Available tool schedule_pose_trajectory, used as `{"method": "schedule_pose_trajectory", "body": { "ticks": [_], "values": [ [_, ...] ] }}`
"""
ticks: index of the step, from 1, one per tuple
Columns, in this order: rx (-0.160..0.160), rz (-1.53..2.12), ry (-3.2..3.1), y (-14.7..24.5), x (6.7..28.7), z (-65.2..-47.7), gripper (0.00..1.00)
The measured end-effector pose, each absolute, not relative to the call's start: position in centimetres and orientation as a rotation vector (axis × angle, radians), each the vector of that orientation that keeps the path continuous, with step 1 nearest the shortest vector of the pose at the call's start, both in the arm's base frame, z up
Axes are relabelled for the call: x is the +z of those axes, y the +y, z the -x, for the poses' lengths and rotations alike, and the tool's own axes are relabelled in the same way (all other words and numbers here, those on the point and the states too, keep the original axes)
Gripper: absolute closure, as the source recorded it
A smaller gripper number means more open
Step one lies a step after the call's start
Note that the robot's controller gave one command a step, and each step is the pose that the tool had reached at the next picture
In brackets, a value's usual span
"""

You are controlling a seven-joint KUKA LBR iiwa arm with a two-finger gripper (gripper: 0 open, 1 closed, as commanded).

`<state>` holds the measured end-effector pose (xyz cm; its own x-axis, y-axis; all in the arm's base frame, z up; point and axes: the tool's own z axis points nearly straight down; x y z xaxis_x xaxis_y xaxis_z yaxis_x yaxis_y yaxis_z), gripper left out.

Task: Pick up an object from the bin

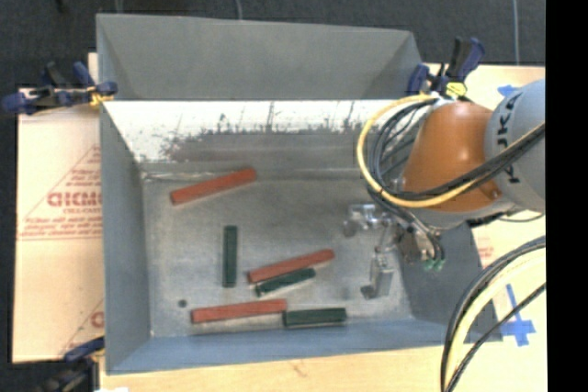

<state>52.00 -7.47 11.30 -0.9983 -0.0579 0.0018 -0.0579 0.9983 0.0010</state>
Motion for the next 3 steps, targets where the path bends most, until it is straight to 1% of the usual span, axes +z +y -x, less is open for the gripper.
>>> {"method": "schedule_pose_trajectory", "body": {
  "ticks": [1,2,3],
  "values": [
    [0.003,-0.197,-3.137,-4.6,10.6,-54.8,0.0],
    [0.0,-0.095,-3.146,-0.2,7.2,-55.5,1.0],
    [0.0,-0.097,-3.146,-0.2,7.2,-55.5,1.0]
  ]
}}
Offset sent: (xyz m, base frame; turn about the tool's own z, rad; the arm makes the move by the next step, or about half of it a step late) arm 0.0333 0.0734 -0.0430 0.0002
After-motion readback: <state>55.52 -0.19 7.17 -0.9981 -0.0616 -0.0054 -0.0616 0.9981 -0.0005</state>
